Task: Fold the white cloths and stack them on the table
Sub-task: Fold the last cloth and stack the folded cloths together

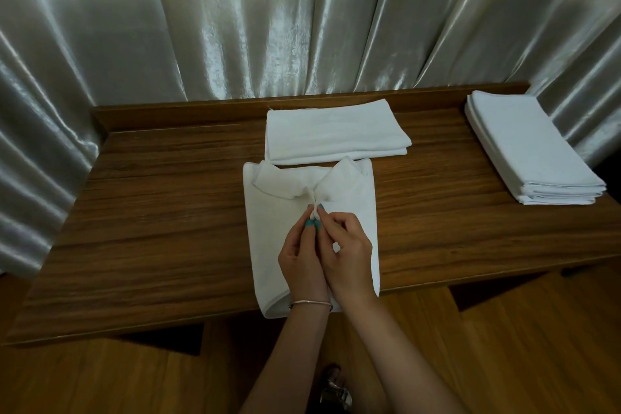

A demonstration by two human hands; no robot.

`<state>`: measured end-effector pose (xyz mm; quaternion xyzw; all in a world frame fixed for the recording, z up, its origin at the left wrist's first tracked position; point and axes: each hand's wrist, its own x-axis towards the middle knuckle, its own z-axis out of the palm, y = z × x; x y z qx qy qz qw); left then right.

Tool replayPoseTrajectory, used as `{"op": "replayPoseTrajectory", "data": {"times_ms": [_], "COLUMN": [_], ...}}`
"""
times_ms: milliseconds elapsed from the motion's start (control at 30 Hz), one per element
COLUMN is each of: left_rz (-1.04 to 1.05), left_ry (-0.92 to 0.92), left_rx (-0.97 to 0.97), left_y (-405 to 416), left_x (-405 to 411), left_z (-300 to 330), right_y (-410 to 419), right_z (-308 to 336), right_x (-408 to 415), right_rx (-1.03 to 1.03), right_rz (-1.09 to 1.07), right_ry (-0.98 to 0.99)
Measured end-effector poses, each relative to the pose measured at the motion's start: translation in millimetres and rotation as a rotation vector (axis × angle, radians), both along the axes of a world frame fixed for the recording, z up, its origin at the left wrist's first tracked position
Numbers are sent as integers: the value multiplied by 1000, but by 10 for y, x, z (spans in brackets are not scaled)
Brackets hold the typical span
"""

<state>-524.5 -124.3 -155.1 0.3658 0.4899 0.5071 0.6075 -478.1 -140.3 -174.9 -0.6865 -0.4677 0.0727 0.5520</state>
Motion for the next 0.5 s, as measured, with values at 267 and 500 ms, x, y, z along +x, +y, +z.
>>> {"op": "replayPoseTrajectory", "data": {"times_ms": [267,500], "left_rz": [-32,-86], "left_ry": [-391,-473], "left_rx": [-125,-85], "left_y": [25,79], "left_x": [3,35], "left_z": [30,-17], "right_y": [12,57], "right_z": [-16,-50], "right_x": [-32,16], "right_rx": [-41,-3], "right_rz": [-20,-114], "right_ry": [28,-50]}}
